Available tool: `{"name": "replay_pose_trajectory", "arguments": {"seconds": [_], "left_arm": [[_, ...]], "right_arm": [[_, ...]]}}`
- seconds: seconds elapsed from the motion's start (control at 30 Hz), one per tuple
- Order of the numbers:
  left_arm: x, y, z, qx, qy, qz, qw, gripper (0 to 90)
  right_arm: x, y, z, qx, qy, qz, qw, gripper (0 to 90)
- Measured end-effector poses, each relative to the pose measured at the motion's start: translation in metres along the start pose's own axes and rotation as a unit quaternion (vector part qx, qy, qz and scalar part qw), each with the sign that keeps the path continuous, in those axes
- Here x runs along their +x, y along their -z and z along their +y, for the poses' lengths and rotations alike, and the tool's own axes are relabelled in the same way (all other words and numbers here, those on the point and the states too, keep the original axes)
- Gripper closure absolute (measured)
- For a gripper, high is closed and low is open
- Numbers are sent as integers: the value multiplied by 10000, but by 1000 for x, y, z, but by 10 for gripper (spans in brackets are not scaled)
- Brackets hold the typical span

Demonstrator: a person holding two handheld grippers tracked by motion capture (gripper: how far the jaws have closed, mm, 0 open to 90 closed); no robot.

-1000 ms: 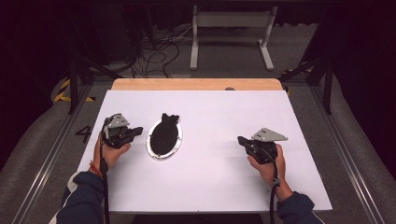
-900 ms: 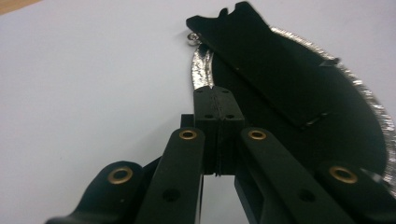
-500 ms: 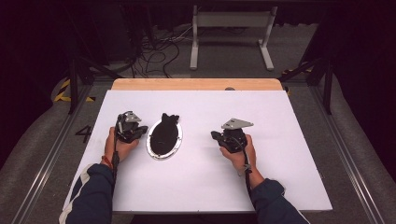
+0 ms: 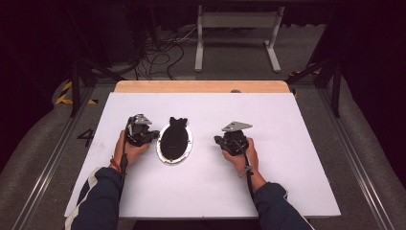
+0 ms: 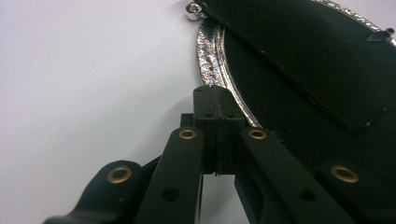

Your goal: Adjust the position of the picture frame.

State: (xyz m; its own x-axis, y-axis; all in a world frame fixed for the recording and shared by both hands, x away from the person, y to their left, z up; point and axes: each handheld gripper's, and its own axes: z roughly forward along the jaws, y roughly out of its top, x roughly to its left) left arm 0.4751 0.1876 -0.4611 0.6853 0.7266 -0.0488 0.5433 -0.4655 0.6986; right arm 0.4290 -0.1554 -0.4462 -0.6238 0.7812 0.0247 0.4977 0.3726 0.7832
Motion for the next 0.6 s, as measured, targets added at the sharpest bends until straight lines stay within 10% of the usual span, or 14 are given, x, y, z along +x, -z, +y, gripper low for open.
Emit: {"name": "replay_pose_trajectory", "arguments": {"seconds": [0.6], "left_arm": [[-47,-27,20,-153,-267,-508,9982,900]], "right_arm": [[-6,-7,-10,295,-205,28,9993,900]]}}
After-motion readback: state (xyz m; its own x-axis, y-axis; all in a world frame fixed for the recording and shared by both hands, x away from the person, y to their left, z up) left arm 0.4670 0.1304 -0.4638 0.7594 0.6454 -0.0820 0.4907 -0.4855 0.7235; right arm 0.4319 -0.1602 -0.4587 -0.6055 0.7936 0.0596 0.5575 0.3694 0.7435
